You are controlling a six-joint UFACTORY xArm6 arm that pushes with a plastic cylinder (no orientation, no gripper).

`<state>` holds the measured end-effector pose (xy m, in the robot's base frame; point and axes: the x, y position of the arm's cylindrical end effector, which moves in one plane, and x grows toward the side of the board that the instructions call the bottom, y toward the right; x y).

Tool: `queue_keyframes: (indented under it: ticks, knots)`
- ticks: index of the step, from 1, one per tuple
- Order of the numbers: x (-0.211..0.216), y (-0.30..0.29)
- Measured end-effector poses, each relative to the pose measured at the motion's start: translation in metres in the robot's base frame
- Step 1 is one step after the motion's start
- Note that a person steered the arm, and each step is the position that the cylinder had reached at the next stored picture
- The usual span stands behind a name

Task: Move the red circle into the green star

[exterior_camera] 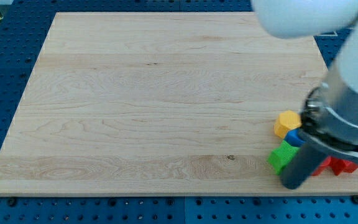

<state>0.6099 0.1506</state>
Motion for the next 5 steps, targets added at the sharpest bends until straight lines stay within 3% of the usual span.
queue_keyframes:
  ticks: [1, 2, 3, 5]
  knots:
    - [-0.029, -0.02]
    - [-0.031, -0.02]
    - [0.009, -0.02]
    - [0.009, -0.001]
